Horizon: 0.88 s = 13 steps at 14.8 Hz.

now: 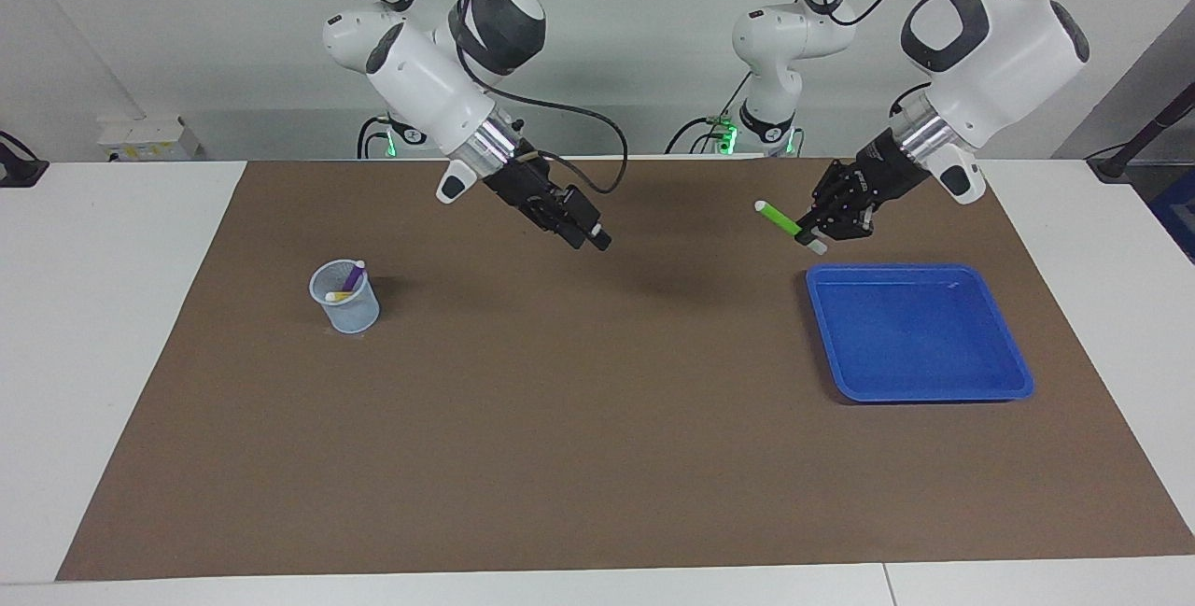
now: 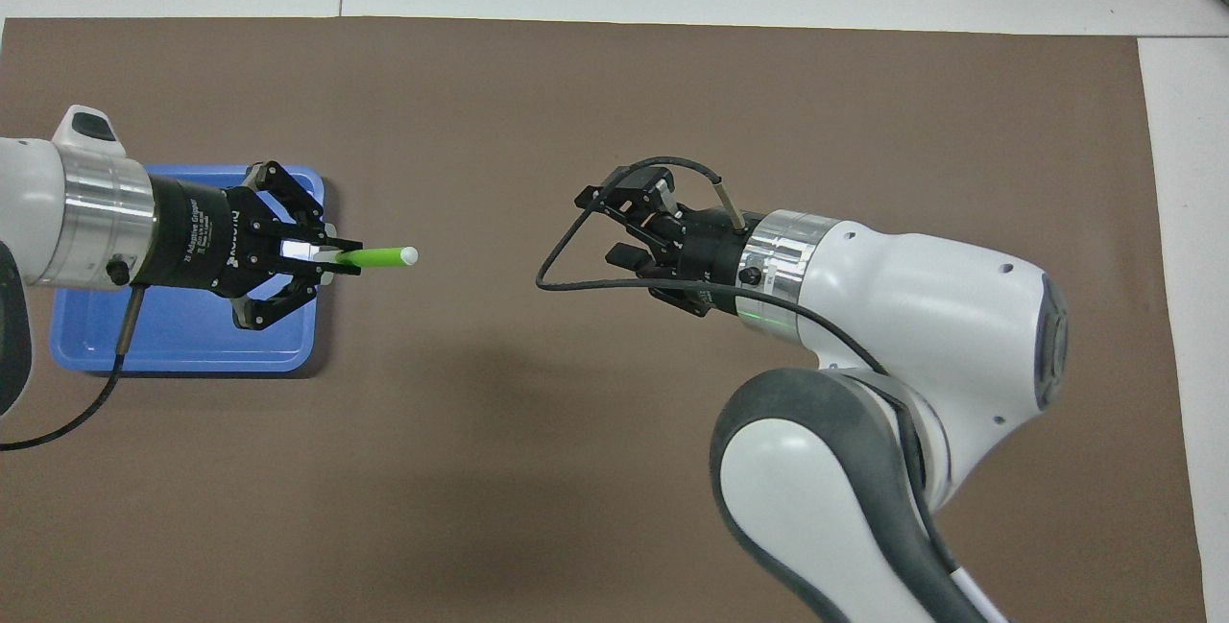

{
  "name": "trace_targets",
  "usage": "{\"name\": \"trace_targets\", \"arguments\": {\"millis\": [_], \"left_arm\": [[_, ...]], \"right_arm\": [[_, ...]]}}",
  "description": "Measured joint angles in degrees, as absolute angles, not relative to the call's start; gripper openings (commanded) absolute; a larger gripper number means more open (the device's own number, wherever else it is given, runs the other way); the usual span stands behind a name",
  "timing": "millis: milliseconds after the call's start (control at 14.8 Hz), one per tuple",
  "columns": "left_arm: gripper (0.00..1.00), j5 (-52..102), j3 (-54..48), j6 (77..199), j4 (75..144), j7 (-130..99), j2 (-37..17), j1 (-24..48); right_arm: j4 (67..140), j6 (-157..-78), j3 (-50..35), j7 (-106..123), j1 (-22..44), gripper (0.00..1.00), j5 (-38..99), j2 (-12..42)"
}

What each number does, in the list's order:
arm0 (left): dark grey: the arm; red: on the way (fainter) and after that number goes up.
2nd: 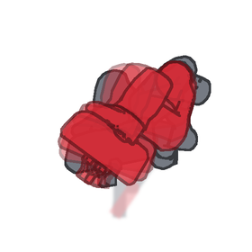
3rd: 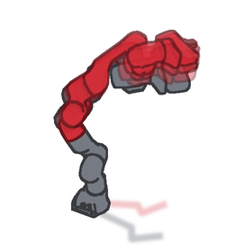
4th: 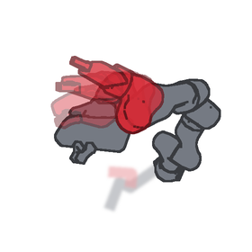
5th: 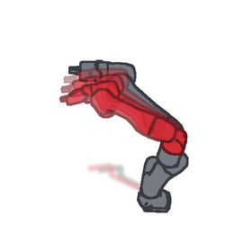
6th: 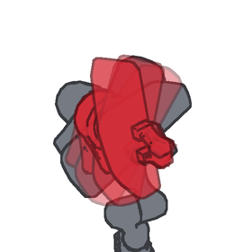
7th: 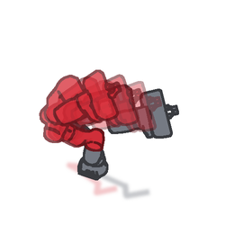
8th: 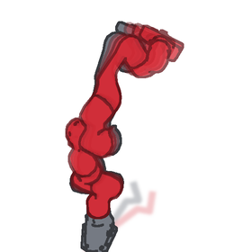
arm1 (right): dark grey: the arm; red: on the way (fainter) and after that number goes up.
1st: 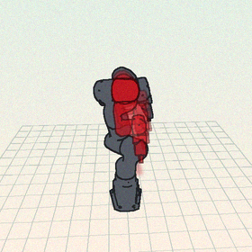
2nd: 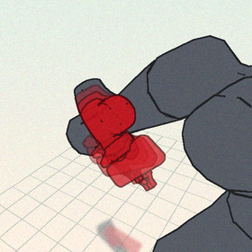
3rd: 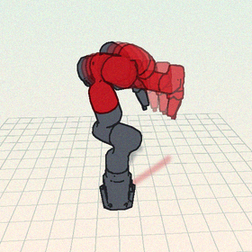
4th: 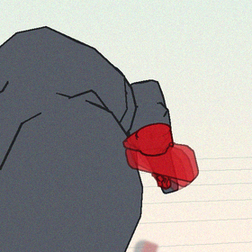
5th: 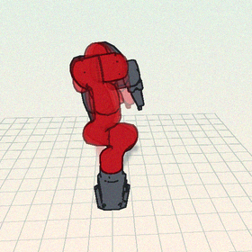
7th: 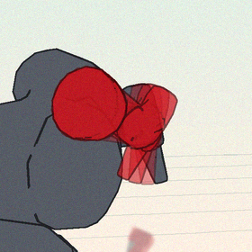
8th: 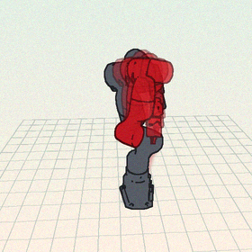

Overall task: Transfer and insert pens with both arms
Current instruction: 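Lift the green pen with the left gripper while the right gripper approaches, then close the right gripper on the green pen's free end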

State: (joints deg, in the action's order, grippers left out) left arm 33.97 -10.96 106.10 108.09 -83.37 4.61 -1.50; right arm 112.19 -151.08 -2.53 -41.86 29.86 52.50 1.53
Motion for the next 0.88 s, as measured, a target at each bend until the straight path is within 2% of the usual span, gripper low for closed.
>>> {"name": "trace_targets", "arguments": {"millis": [337, 607, 741, 876], "left_arm": [[0.0, 34.0, -11.0, 106.1, 108.8, -88.3, 5.6, 1.4], [0.0, 34.1, -10.9, 106.1, 109.2, -89.9, 6.0, 2.1], [0.0, 34.1, -10.9, 106.1, 109.2, -90.2, 6.0, 2.1], [0.0, 34.1, -10.9, 106.1, 109.2, -90.3, 6.0, 2.1]], "right_arm": [[111.2, -159.4, -3.0, -45.5, 38.4, 0.75, 52.6, 1.8], [110.6, -160.0, -3.0, -45.5, 41.0, 0.74, 52.6, 1.8], [110.3, -160.0, -3.0, -45.5, 41.9, 0.68, 52.6, 1.9], [110.2, -160.0, -3.0, -45.5, 42.4, 0.66, 52.6, 1.9]]}}
